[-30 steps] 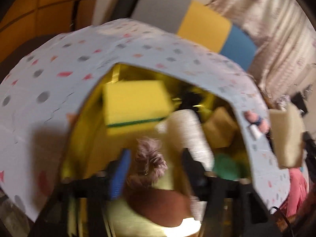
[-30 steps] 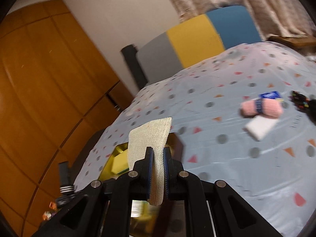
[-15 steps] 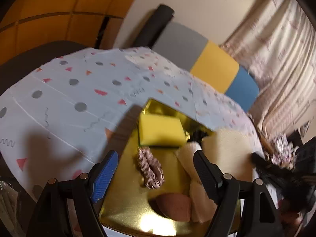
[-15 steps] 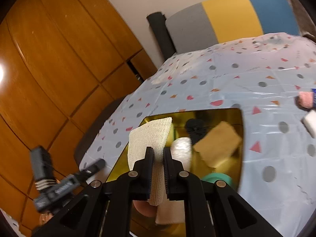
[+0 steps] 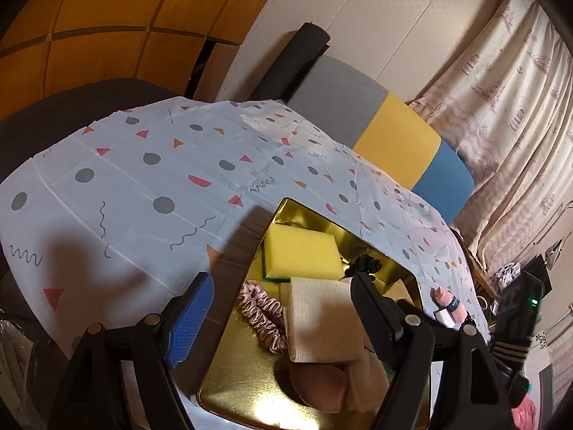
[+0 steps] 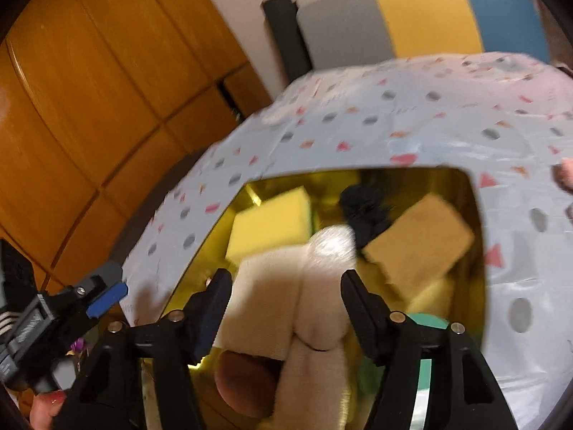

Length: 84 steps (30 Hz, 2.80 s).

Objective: Organize rigid objects
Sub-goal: 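Open the right gripper to drop the beige pad in the tray while the left drops the pink scrunchie, then grasp the black beaded hair tie with the right gripper, then grasp the white foam block under the pink dishcloth with the left gripper while the right holds the hair tie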

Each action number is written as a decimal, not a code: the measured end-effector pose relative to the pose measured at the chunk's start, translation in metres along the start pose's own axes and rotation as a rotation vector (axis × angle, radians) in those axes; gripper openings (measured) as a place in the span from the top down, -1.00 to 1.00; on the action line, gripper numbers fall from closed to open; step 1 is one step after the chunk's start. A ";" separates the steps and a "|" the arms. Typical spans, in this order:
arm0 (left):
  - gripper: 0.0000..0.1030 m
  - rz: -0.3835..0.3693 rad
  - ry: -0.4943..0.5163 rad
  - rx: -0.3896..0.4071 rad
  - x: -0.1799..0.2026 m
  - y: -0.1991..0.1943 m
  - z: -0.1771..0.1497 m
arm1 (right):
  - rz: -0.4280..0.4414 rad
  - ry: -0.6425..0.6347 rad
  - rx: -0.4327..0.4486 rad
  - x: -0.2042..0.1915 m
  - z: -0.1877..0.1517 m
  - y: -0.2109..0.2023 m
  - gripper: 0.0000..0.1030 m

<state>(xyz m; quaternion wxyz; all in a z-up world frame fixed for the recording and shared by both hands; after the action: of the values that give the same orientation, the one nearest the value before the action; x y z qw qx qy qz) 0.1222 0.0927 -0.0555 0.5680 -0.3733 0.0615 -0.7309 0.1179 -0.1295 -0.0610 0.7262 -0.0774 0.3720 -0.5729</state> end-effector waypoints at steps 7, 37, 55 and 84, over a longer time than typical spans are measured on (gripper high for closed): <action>-0.55 -0.074 0.008 -0.049 0.023 0.005 -0.015 | -0.036 0.009 0.047 0.020 0.003 -0.036 -0.31; -0.55 -0.457 0.475 -0.439 0.282 0.045 -0.165 | -0.538 0.150 0.093 0.314 -0.031 -0.189 -0.51; -0.56 -0.361 0.532 -0.527 0.329 0.110 -0.189 | -0.735 0.116 0.067 0.490 0.077 -0.143 -0.23; -0.64 -0.299 0.998 -0.477 0.437 0.253 -0.244 | -0.534 0.320 0.206 0.427 -0.008 -0.186 0.29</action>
<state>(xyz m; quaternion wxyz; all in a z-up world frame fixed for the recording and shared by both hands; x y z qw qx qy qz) 0.1370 -0.4590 -0.1518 0.2608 -0.1054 0.4321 -0.8568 -0.0026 -0.5685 -0.1600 0.4864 -0.0075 0.3882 -0.7827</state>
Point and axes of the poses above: each gripper's, at about its wrist camera, not at the fingertips, and y roughly the way its jaws point, x to its right, z to its top, the point moved 5 cm from there along y, roughly the way its jaws point, and after that the axes turned 7 degrees about x, right-handed, at the moved point
